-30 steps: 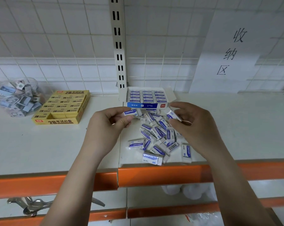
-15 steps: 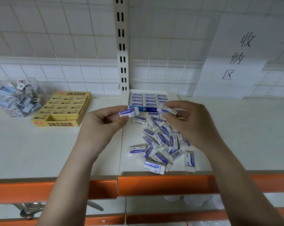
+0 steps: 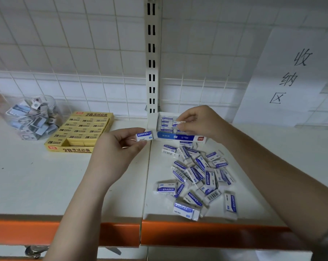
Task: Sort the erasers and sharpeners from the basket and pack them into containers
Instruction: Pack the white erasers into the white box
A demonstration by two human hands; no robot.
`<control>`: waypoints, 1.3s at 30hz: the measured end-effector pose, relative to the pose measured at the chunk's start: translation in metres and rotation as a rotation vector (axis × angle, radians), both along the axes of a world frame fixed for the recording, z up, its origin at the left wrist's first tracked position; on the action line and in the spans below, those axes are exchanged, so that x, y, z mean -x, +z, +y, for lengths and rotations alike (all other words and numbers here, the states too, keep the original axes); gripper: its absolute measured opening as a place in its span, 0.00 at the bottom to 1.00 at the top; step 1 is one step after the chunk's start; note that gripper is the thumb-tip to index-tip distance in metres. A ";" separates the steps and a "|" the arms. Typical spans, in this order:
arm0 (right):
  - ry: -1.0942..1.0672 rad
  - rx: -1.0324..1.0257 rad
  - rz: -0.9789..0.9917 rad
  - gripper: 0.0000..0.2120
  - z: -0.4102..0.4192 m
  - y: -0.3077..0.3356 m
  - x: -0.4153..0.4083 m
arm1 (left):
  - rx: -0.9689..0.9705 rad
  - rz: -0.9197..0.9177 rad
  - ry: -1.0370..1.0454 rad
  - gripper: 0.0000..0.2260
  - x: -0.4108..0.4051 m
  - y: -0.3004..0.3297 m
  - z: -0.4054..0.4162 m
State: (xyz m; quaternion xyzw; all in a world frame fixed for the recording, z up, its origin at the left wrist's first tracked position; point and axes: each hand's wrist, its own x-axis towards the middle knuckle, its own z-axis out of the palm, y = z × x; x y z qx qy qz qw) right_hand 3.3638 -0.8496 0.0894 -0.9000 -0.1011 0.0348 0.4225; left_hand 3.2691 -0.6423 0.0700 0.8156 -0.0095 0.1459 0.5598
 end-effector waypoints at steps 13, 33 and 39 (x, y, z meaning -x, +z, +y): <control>0.093 0.246 0.139 0.10 0.021 0.006 -0.014 | -0.018 0.001 0.042 0.09 -0.007 -0.001 0.015; -0.013 0.533 -0.011 0.18 0.040 -0.004 -0.024 | -0.046 0.014 0.000 0.08 -0.018 -0.006 0.020; -0.075 0.271 -0.090 0.09 0.022 0.004 -0.008 | -0.139 0.007 -0.026 0.06 -0.050 0.009 0.010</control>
